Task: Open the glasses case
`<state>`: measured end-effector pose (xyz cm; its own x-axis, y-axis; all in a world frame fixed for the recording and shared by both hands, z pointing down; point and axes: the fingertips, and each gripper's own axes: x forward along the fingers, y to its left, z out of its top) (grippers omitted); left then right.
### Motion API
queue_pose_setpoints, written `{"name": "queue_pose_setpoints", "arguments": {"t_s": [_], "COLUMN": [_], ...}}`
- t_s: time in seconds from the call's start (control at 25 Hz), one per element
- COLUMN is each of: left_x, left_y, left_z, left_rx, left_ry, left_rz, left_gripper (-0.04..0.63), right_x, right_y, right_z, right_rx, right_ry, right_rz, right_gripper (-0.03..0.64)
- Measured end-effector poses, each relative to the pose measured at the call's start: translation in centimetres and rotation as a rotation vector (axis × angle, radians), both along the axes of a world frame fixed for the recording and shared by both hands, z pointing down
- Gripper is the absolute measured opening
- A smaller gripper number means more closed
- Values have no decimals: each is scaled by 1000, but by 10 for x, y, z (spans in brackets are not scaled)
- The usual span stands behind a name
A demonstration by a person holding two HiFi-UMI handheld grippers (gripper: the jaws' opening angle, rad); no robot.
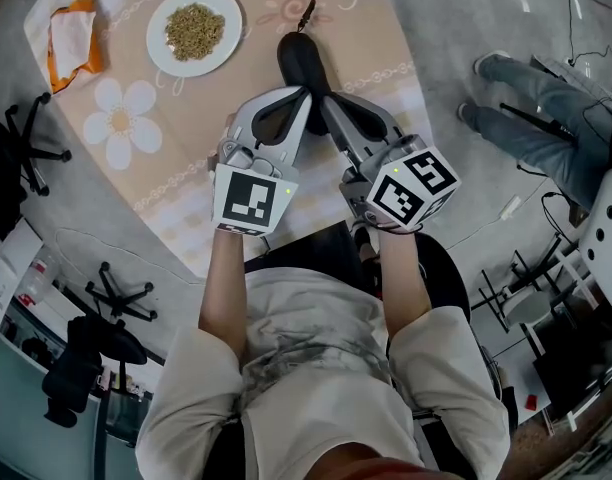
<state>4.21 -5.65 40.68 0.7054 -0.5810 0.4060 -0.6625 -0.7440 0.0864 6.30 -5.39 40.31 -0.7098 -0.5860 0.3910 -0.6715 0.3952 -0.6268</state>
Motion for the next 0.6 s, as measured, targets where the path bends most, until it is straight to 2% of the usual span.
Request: {"name": "queue_pose_setpoints", "arguments": {"t_s": [0.24, 0.48, 0.6], "left_x": [-1, 3, 1], "left_y": [37, 54, 54], "left_z": [0, 16, 25], "left_rx": [-30, -84, -102], "left_ry": [-29, -53, -64], "left_rz": [33, -2, -40], "left_gripper": [13, 208, 284], "right_x": [1, -9, -17], "right_y": [-3, -8, -9], "right_z": [3, 0, -1], "right_rx": [-31, -58, -76], "right_ry": [-60, -125, -156], "right_rz": [-4, 0, 1], "right_gripper": [14, 14, 14]}}
